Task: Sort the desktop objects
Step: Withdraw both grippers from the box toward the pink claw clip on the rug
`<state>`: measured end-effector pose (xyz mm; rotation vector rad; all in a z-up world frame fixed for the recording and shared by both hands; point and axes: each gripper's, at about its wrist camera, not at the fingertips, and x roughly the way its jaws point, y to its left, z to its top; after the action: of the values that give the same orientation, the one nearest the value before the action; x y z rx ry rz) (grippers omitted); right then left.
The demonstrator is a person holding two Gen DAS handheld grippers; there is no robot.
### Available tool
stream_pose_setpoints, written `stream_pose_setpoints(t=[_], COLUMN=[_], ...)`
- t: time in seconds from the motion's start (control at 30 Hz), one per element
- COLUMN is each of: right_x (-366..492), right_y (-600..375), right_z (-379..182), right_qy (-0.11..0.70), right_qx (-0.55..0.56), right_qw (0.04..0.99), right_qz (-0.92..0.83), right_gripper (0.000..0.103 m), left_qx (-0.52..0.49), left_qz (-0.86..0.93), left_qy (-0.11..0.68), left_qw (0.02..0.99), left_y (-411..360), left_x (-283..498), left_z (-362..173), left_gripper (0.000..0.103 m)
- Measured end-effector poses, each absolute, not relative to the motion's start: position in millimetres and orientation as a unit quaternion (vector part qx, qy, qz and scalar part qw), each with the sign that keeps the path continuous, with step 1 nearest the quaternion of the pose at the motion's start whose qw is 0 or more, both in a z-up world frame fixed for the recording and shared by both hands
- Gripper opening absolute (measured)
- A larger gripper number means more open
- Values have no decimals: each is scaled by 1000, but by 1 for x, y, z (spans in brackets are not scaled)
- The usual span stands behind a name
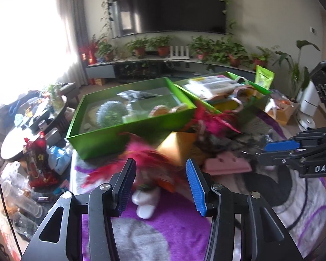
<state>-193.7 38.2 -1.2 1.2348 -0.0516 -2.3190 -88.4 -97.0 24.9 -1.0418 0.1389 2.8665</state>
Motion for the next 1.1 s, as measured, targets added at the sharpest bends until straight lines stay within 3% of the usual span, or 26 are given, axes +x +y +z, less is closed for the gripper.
stream_pose_setpoints(t=[0.4,1.1], right_x=[-178,-206], right_y=[51,58], right_z=[-33,-59], right_qy=[-39,-84], right_qx=[483,484], right_qw=[256,232], right_qz=[-836,-839], right_gripper=[38,38], left_qx=[-364,-404], left_qz=[922,905], left_qy=[50,17], left_qw=[118,130], left_y=[-50,-41], left_x=[-99,-137], left_z=[2,-31], left_gripper=[49,49])
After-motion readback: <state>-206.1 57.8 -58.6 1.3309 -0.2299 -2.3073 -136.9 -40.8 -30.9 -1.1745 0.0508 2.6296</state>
